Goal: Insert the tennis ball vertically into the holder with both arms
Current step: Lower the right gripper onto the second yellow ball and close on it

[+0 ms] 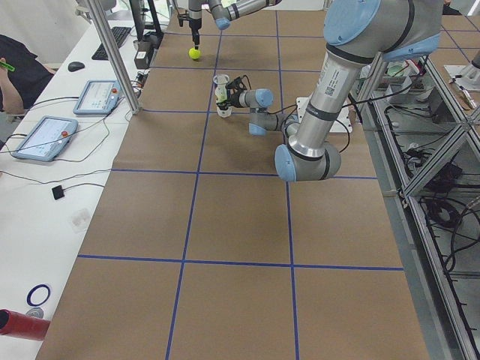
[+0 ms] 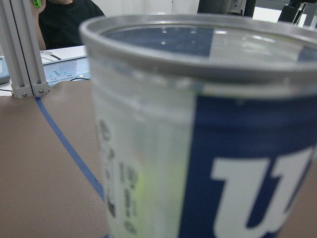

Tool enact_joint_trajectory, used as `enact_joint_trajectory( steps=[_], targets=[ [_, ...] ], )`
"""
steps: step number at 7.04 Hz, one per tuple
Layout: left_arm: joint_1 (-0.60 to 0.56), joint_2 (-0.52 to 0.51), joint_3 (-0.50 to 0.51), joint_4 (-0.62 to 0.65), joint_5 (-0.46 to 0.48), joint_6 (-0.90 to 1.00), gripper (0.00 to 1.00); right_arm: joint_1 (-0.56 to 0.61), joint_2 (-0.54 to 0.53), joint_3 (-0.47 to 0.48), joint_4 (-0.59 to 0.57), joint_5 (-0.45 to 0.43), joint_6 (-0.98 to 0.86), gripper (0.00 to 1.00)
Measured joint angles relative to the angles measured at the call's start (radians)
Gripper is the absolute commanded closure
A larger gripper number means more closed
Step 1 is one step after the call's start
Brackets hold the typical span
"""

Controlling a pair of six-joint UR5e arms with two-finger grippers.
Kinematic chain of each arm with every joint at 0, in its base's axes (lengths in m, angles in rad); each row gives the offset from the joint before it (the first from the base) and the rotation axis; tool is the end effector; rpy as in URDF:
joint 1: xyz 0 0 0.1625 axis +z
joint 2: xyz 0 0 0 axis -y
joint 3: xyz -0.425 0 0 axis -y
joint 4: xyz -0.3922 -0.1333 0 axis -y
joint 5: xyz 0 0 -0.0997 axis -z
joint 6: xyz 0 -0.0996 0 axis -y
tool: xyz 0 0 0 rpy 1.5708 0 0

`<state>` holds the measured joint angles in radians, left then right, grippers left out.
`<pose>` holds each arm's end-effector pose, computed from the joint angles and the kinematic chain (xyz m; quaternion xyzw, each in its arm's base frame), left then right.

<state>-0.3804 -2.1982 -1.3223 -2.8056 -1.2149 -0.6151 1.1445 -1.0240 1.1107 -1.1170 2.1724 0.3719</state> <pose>0.5902 -0.4170 0.2579 0.5364 0.4821 0.0706 0.6891 -0.2357 -0.7051 0.5107 0.1240 -0.3622 -0.1041 0.9179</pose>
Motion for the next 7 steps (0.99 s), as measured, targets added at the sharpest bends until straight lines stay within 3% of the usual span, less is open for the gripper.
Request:
enact_joint_trajectory(
  steps=[3, 6, 7],
  targets=[
    [0.000, 0.000, 0.000, 0.000, 0.000, 0.000, 0.26, -0.013, 0.036, -0.116, 0.066, -0.049, -0.002, 0.00],
    [-0.001, 0.001, 0.000, 0.000, 0.000, 0.000, 0.26, -0.035, 0.051, -0.148, 0.079, -0.074, 0.004, 0.00],
    [-0.001, 0.001, 0.000, 0.000, 0.000, 0.000, 0.26, -0.042, 0.053, -0.155, 0.082, -0.075, 0.005, 0.20]
  ],
)
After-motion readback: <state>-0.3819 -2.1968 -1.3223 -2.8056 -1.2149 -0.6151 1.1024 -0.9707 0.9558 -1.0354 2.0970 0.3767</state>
